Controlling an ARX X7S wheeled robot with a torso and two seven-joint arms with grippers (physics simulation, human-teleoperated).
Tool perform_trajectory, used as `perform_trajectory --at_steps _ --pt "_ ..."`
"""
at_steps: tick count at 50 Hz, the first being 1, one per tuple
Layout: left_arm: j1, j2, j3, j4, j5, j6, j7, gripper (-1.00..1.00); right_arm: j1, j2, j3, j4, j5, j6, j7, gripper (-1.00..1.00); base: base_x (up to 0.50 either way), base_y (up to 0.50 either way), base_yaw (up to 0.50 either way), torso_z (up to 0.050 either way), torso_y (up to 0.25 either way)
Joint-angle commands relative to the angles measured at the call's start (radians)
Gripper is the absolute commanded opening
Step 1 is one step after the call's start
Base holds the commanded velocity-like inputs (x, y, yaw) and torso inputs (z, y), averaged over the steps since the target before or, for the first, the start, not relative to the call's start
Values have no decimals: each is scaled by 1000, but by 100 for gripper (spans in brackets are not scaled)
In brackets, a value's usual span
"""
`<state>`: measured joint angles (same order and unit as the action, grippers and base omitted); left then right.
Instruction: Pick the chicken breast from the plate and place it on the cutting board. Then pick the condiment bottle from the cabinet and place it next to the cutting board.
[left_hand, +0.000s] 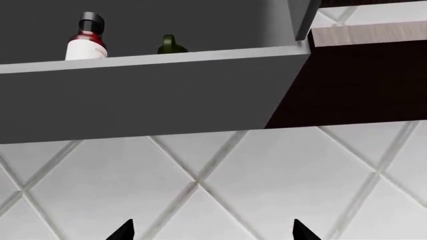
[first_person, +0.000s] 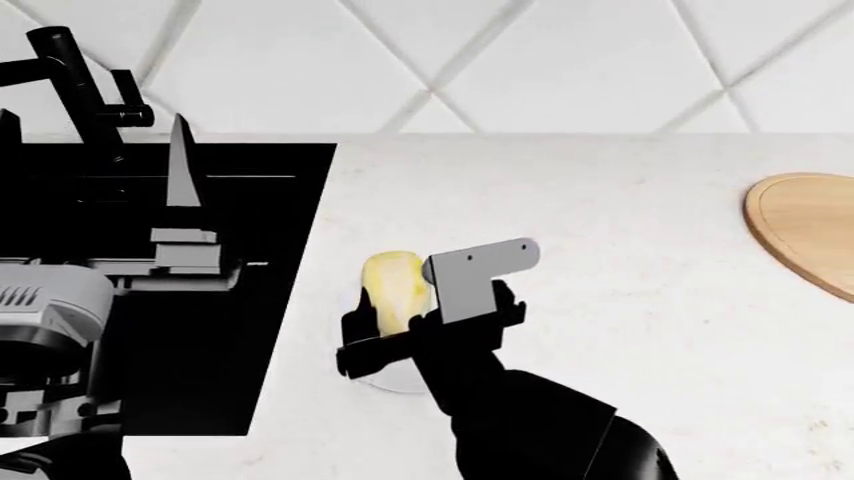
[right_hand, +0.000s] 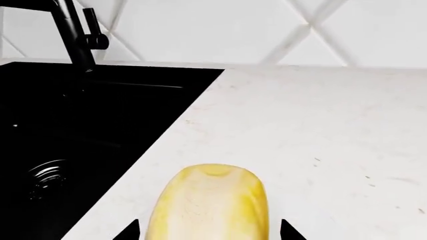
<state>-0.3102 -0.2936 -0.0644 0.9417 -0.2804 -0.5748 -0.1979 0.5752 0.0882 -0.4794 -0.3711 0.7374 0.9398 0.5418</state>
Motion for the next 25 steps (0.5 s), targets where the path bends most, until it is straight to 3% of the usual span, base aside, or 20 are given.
perform_trajectory --at_steps 1,15,16,25 --pt "0 -9 1 3 -11 0 -12 100 0 9 -28 40 2 -25 -9 100 0 0 0 0 0" --pt "-1 -19 -1 5 -26 0 -26 100 0 15 -42 65 12 -32 3 100 0 0 0 0 0" --pt "-1 -20 0 4 -26 1 -27 100 0 16 -44 65 12 -32 6 -100 0 0 0 0 0" --pt "0 -27 1 1 -34 7 -33 100 -1 22 -35 30 23 -34 40 -100 0 0 0 0 0"
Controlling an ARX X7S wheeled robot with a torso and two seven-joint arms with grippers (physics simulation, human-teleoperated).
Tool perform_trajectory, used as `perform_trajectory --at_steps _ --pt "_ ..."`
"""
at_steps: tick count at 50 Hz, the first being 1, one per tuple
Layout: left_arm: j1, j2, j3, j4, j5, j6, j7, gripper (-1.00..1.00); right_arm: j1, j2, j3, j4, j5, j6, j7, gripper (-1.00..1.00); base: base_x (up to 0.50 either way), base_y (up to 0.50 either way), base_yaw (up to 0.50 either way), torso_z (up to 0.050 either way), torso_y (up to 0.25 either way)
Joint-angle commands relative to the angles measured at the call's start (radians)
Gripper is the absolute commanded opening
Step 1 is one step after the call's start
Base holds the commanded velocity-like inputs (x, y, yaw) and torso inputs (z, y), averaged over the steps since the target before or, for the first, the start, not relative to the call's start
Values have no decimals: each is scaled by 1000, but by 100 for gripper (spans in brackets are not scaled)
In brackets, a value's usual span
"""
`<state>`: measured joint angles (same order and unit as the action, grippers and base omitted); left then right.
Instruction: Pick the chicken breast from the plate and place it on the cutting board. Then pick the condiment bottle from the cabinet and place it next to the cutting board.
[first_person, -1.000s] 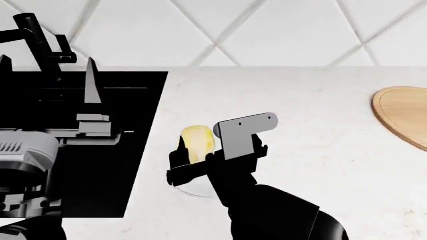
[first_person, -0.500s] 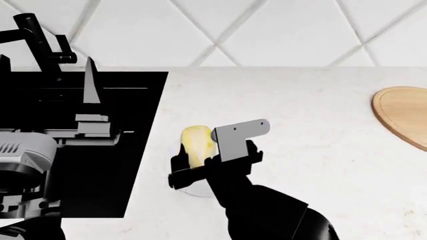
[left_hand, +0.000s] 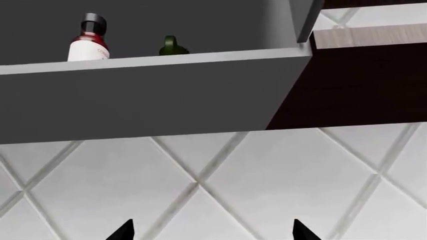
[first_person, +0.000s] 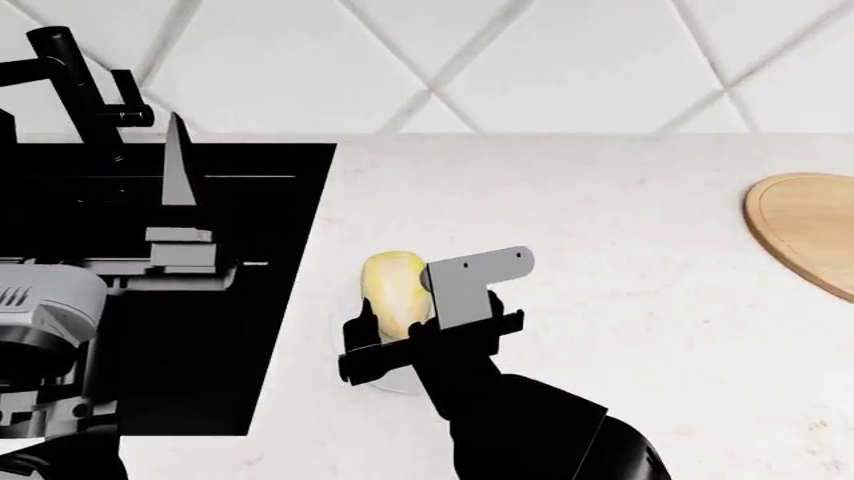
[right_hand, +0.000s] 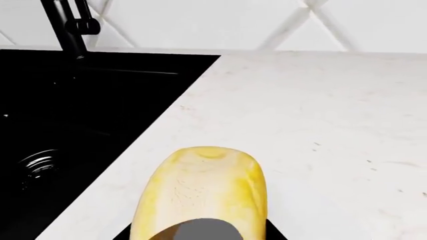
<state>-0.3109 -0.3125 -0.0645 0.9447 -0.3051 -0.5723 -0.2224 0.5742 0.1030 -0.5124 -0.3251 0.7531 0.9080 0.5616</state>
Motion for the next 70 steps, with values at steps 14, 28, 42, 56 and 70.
perform_trajectory --at_steps 14,28,42,56,70 --pt "2 -19 8 -3 -15 10 -21 100 39 26 41 -78 29 2 71 -100 0 0 0 0 0" --pt "0 -28 9 -6 -25 13 -33 100 281 134 315 -245 277 214 229 -100 0 0 0 0 0" --pt "-4 -37 16 -18 -31 18 -43 100 499 311 387 -10 247 241 126 -100 0 0 0 0 0" --pt "-17 -40 31 -72 -21 45 -43 100 666 436 297 394 7 123 8 -100 0 0 0 0 0" --pt "-30 -39 50 -103 -5 69 -50 100 687 498 309 643 -102 21 5 -100 0 0 0 0 0"
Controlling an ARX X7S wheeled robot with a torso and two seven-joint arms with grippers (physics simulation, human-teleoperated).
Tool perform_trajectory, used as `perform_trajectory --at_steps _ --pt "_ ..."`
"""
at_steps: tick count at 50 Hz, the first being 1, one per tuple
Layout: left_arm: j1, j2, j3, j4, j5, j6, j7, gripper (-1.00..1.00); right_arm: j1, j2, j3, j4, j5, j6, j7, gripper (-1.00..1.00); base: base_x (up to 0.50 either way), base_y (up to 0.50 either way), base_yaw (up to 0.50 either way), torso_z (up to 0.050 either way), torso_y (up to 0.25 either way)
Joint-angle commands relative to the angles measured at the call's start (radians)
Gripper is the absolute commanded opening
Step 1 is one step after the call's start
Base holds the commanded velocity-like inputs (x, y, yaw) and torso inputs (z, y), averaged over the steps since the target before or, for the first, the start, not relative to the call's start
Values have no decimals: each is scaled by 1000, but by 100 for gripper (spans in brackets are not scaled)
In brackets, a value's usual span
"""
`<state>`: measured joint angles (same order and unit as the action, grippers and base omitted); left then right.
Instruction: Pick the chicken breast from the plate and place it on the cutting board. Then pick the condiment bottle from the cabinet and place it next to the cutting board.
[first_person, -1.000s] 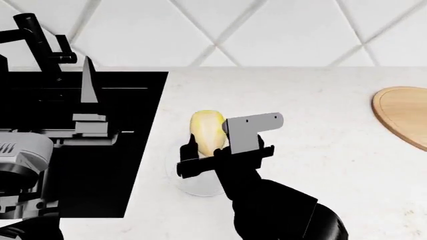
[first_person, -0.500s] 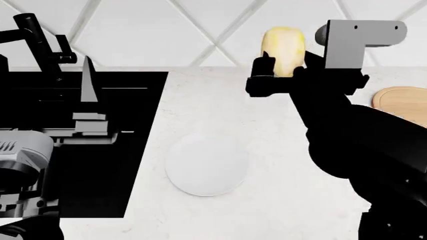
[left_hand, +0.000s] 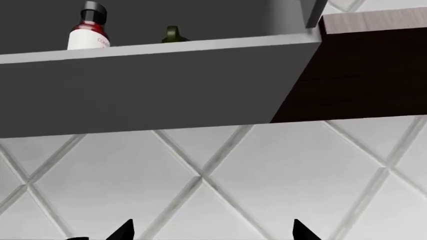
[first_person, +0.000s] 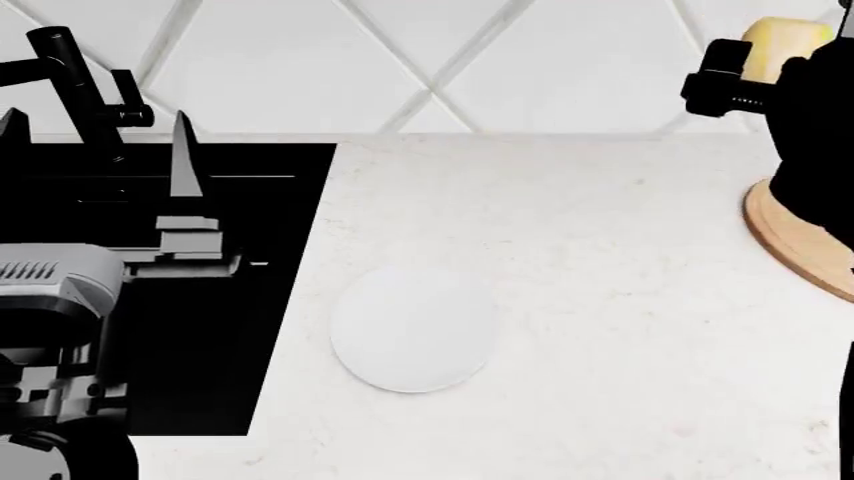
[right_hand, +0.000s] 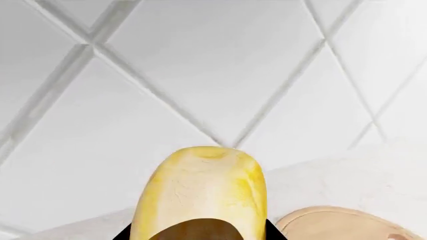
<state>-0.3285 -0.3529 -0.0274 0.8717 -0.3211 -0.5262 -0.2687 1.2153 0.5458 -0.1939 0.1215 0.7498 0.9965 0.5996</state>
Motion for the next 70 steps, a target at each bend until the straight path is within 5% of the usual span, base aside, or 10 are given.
perform_trajectory --at_steps 1,31,70 --pt "-16 3 10 -32 8 26 -3 100 56 57 -18 221 -111 -75 -38 -100 0 0 0 0 0" --pt "-45 1 24 -123 9 80 12 100 166 10 -119 888 -305 -381 -157 -100 0 0 0 0 0" --pt "-43 -9 57 -161 26 104 7 100 137 -23 -107 1178 -342 -560 -205 -100 0 0 0 0 0"
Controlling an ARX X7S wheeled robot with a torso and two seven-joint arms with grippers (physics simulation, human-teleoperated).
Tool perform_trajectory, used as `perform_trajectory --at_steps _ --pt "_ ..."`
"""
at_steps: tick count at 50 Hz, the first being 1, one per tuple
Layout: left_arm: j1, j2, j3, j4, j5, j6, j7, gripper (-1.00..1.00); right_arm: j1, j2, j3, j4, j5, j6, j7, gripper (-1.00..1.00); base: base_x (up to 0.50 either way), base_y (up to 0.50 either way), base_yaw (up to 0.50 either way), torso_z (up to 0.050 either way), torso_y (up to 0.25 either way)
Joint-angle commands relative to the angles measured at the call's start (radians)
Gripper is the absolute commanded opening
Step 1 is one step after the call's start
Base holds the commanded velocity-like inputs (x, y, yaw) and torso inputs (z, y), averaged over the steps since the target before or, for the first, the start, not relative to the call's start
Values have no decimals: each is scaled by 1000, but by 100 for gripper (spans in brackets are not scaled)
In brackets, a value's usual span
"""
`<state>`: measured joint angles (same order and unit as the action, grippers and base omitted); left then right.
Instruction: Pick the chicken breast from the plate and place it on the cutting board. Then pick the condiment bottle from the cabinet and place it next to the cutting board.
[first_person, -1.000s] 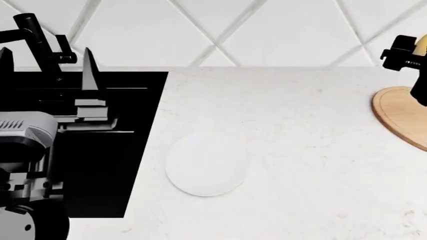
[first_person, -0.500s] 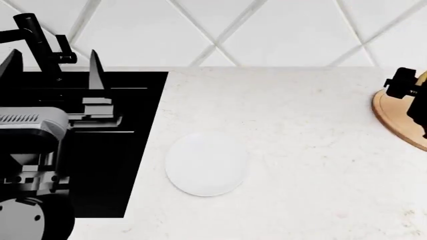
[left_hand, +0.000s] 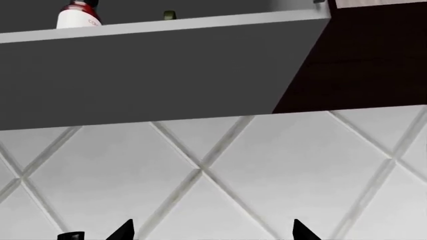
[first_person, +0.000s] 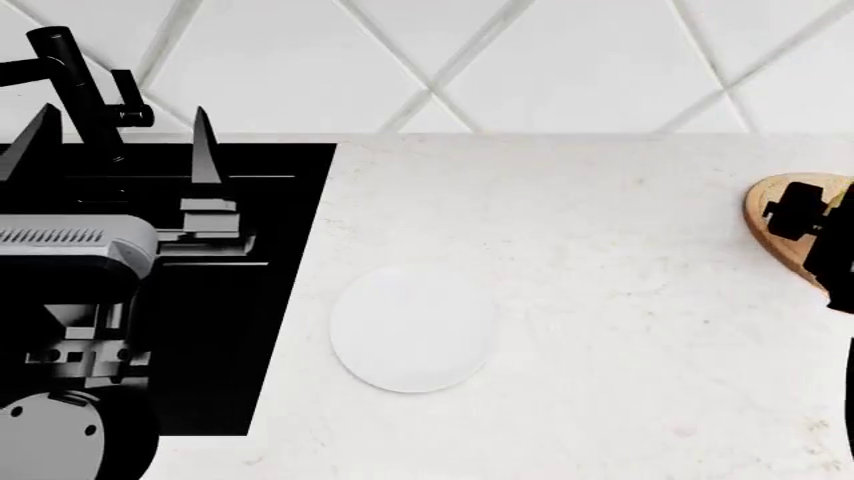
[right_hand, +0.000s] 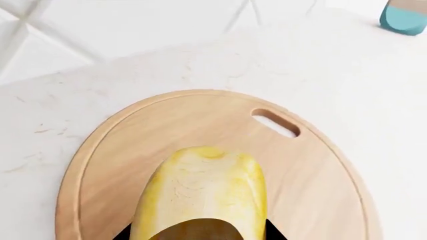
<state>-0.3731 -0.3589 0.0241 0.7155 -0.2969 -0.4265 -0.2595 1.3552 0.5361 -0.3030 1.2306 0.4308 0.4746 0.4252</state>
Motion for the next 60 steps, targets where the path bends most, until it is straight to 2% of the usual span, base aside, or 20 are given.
perform_trajectory --at_steps 1,7,8,27,42,60 --pt "2 -4 6 -5 1 5 -2 100 -4 -13 4 69 -25 -38 -32 -100 0 0 0 0 0" --pt "1 -6 6 -4 -1 4 -5 100 -12 -12 9 55 -31 -29 -29 -100 0 0 0 0 0" --pt "1 -6 6 -4 -1 3 -5 100 -11 -13 8 59 -33 -33 -29 100 0 0 0 0 0" --pt "4 -11 14 -11 -6 10 -6 100 -11 -10 14 38 -44 -23 -28 100 0 0 0 0 0" --pt "5 -18 6 4 -21 2 -12 100 -85 60 41 -341 12 222 68 100 0 0 0 0 0" --pt "6 -24 6 12 -28 2 -19 100 -67 106 65 -763 92 513 163 100 0 0 0 0 0"
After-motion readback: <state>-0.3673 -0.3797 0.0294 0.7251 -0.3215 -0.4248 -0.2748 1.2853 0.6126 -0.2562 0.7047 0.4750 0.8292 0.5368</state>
